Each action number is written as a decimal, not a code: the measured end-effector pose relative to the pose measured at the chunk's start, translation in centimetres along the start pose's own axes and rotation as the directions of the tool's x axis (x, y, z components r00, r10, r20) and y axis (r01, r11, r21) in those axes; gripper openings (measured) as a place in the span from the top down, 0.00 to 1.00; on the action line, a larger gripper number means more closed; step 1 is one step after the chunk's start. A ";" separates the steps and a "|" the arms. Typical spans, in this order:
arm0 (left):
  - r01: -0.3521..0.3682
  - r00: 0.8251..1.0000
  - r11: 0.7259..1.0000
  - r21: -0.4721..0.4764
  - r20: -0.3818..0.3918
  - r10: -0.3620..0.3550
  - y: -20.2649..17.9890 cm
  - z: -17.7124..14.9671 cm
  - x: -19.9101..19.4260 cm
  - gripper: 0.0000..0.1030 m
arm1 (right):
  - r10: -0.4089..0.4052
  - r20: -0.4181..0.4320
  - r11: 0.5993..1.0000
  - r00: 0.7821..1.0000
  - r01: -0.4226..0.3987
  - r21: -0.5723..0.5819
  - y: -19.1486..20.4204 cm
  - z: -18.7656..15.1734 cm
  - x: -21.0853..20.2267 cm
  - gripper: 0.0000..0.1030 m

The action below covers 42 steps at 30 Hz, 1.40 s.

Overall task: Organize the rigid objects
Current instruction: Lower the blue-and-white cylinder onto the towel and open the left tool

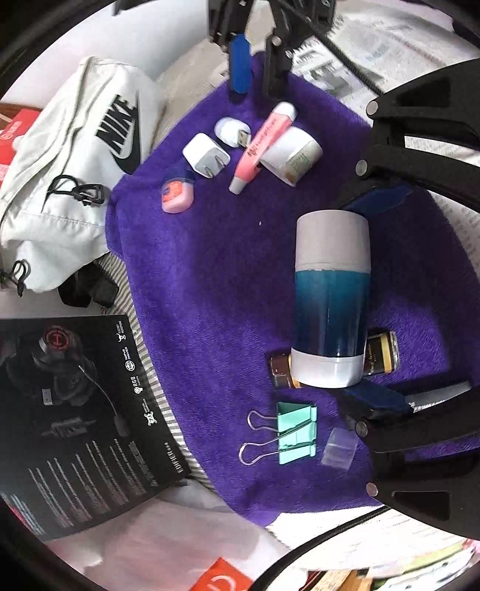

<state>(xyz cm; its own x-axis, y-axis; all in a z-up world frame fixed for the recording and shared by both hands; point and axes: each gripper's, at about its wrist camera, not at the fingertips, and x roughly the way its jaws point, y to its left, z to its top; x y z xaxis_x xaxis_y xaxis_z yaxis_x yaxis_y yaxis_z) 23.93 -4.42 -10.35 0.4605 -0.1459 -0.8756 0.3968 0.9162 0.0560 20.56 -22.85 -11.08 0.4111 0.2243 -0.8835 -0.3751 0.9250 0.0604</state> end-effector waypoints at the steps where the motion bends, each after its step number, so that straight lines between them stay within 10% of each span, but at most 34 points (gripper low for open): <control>1: -0.013 1.000 1.000 0.017 0.001 0.013 -0.2 0.0 0.1 0.27 | -0.002 -0.001 1.000 1.000 0.002 0.000 0.0 -0.1 0.0 0.63; 10: -0.065 0.998 0.994 0.089 -0.003 0.066 -1.1 0.3 0.3 0.22 | 0.005 0.006 1.000 1.000 -0.005 0.007 -0.2 -0.4 -0.5 0.62; 42: -0.086 0.996 0.991 -0.107 -0.008 0.086 1.5 -3.0 -5.2 0.00 | 0.025 0.067 0.996 0.997 -0.030 0.084 0.7 -1.8 -2.9 0.45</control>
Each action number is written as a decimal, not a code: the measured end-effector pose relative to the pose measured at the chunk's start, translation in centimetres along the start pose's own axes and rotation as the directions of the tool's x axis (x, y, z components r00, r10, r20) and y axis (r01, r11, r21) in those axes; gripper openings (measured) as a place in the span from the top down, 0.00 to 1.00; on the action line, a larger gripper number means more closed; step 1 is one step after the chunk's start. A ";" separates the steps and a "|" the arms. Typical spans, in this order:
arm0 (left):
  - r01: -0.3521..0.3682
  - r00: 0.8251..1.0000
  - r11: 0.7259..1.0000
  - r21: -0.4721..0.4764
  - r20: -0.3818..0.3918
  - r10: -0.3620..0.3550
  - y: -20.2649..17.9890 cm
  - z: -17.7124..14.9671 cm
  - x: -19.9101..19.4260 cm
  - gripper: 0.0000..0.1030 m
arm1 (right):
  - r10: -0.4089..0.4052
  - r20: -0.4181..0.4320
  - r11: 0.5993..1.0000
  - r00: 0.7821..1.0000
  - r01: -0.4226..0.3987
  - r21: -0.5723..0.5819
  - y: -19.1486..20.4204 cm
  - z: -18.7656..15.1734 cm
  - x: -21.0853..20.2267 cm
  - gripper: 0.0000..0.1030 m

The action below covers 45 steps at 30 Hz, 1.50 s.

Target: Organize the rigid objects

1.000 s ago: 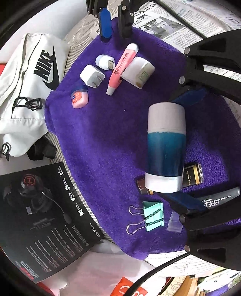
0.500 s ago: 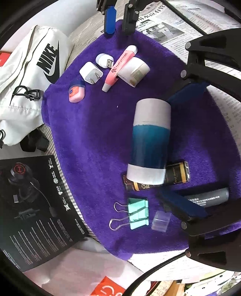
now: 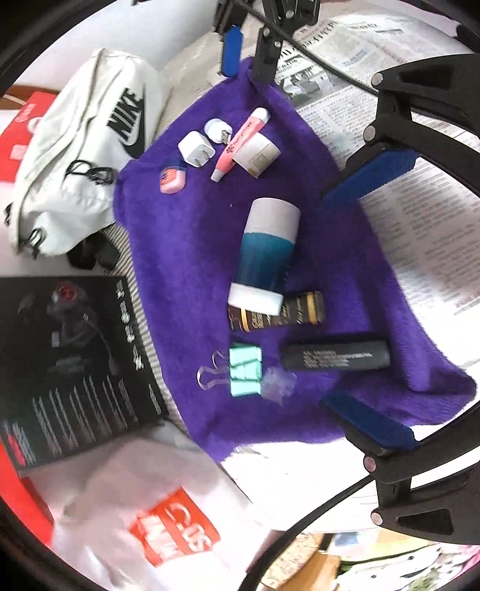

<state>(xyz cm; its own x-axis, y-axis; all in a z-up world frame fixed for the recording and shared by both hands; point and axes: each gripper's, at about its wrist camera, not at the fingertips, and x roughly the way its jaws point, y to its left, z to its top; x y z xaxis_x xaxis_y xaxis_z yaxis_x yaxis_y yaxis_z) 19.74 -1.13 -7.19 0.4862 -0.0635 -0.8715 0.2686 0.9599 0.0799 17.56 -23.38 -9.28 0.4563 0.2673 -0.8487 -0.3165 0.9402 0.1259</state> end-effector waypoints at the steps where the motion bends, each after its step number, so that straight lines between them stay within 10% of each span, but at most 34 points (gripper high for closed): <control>1: -0.002 1.000 1.000 -0.016 0.005 0.002 0.2 -0.3 -0.5 0.00 | -0.001 0.001 1.000 1.000 0.001 0.008 0.0 -0.1 -0.1 0.44; 4: -0.014 1.000 0.998 -0.057 0.009 0.015 0.5 -1.1 -1.3 0.00 | -0.016 0.009 0.999 1.000 0.016 0.045 0.3 -0.4 -0.3 0.22; 13: 0.001 0.999 0.983 -0.185 0.043 0.007 0.5 -4.0 -4.2 0.00 | -0.064 0.002 0.995 0.998 0.064 0.076 1.9 -1.4 -1.6 0.01; 45: -0.049 0.989 0.959 -0.279 0.121 0.086 -3.7 -7.5 -12.7 0.00 | -0.150 0.025 0.981 0.988 0.146 0.128 4.5 -4.4 -8.9 0.00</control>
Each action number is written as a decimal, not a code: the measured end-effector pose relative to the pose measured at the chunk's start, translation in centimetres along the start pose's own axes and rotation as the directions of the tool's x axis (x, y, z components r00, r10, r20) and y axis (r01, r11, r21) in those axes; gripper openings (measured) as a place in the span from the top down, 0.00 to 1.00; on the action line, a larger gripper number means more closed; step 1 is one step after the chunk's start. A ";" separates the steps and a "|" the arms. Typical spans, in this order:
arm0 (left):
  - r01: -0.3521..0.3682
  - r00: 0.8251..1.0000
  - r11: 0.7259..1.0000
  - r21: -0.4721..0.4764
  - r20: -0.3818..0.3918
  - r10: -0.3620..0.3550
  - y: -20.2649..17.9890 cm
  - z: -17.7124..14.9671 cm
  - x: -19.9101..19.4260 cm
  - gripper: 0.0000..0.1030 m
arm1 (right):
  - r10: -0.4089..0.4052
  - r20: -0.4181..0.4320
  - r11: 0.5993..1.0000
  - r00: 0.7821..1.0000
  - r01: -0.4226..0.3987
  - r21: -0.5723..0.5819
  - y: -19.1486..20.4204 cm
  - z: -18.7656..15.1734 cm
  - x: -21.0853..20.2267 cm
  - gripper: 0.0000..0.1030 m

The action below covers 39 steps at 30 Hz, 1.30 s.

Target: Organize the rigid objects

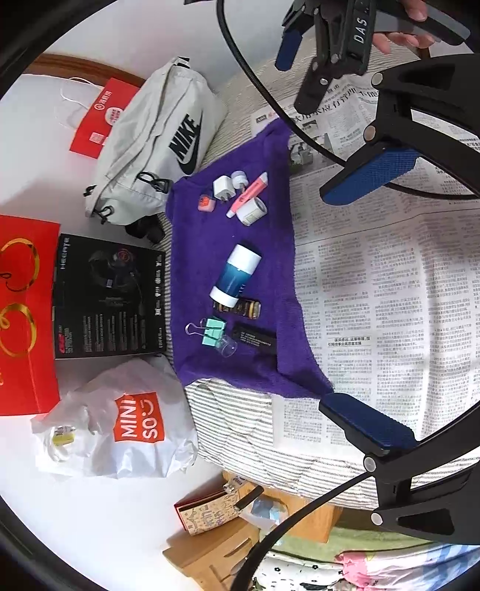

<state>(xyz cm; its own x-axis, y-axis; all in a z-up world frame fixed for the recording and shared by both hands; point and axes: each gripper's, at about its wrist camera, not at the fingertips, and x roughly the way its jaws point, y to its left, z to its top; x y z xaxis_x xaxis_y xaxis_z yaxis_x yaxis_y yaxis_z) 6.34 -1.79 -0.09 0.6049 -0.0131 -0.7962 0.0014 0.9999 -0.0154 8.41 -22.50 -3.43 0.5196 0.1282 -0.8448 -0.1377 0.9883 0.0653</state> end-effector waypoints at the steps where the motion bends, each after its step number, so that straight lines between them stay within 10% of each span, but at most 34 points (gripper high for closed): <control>1: 0.003 1.000 1.000 -0.002 0.000 -0.003 0.0 0.1 -0.1 0.00 | -0.001 0.002 1.000 1.000 0.001 -0.003 0.1 0.0 -0.1 0.00; 39: -0.002 1.000 1.000 -0.014 -0.014 0.002 0.0 -0.3 -0.2 0.00 | -0.023 0.008 1.000 1.000 0.023 -0.010 0.1 -0.3 -0.6 0.00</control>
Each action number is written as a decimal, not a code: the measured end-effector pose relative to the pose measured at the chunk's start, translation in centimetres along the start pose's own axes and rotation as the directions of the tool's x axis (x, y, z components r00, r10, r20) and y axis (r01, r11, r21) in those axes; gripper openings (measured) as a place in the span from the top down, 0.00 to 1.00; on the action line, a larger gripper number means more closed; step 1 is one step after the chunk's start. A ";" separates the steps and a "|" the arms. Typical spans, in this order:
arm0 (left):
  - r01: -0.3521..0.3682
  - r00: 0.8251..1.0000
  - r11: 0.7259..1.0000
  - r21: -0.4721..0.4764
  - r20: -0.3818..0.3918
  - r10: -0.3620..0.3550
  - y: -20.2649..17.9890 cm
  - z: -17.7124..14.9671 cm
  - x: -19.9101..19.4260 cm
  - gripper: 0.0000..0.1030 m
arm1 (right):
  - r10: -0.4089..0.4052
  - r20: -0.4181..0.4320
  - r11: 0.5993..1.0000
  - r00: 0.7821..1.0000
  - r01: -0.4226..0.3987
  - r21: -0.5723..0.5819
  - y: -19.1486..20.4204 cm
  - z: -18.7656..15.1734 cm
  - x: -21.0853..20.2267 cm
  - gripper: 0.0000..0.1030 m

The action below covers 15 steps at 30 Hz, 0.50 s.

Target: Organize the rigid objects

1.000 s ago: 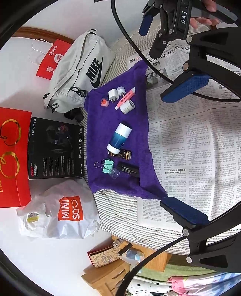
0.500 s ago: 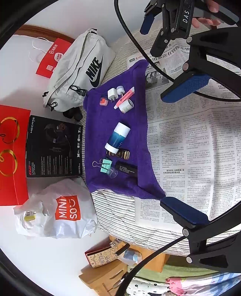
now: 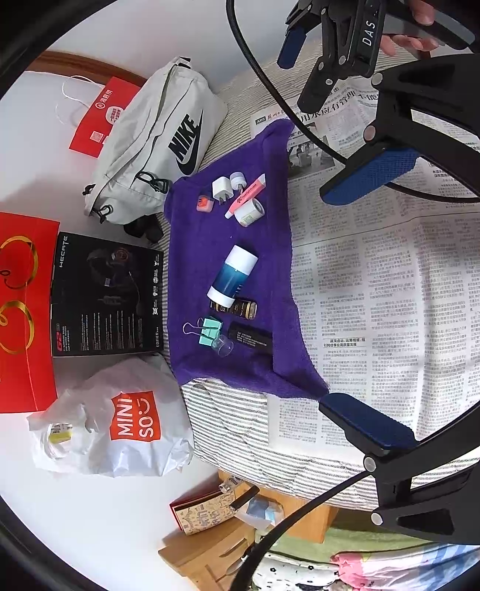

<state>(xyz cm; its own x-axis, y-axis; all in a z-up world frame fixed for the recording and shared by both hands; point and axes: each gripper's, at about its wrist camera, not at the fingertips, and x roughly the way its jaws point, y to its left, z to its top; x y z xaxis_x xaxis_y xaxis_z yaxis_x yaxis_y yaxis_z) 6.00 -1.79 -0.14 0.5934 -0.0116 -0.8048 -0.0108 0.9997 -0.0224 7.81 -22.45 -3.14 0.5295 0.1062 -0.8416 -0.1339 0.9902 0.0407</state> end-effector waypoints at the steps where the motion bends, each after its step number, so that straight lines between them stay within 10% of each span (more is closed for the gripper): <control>1: -0.001 1.000 1.000 -0.001 0.000 0.001 0.0 0.0 0.0 0.00 | 0.001 0.001 1.000 1.000 -0.001 0.000 0.0 0.0 0.0 0.00; 15: -0.004 1.000 1.000 -0.007 0.002 0.004 0.3 0.2 -0.1 0.00 | 0.002 0.000 1.000 1.000 -0.002 -0.001 -0.1 0.0 -0.1 0.00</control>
<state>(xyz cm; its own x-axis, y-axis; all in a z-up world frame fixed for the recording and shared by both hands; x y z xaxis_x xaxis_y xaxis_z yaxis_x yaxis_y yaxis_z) 6.07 -1.46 0.07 0.5948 -0.0072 -0.8039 -0.0187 0.9996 -0.0228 7.77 -22.51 -3.11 0.5291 0.1078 -0.8417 -0.1354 0.9899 0.0417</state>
